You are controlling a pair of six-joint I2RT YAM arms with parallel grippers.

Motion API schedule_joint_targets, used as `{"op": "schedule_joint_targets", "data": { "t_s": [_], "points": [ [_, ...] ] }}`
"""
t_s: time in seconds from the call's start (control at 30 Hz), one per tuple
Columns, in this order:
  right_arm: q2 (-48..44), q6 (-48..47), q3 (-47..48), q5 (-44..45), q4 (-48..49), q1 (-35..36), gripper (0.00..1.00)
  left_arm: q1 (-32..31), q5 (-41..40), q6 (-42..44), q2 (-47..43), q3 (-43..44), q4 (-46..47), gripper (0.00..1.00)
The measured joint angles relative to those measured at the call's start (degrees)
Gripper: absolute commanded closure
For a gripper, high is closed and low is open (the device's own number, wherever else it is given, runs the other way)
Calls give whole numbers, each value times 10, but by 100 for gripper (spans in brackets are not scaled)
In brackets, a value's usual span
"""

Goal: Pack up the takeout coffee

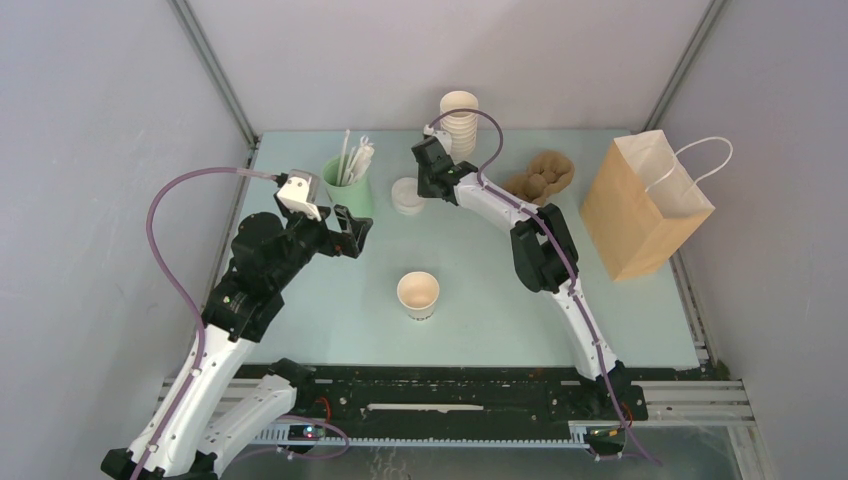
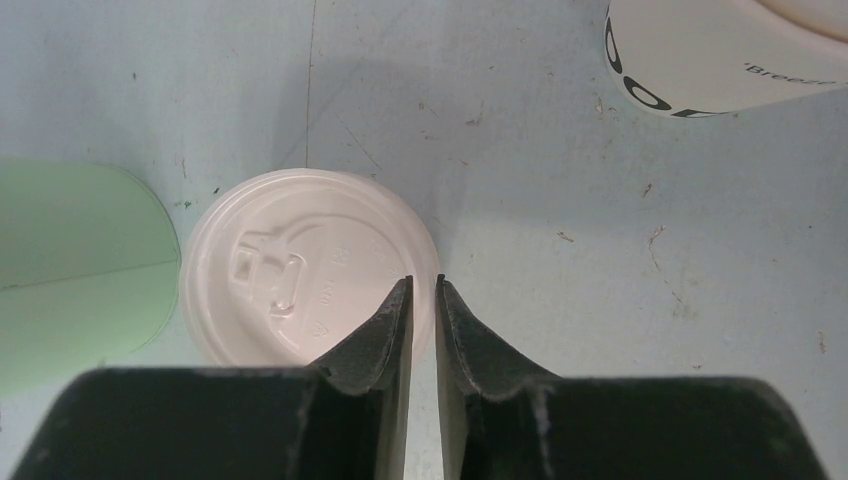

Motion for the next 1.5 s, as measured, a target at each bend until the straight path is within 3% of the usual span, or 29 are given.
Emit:
{"op": "schedule_joint_targets", "data": {
  "t_s": [0.77, 1.1, 1.5],
  "points": [
    [5, 2, 14, -6, -5, -2, 84, 0, 0, 0, 0, 0, 0, 0],
    [7, 5, 20, -7, -10, -2, 74, 0, 1, 0, 0, 0, 0, 0],
    [18, 7, 21, -14, -18, -4, 78, 0, 1, 0, 0, 0, 0, 0]
  ]
}}
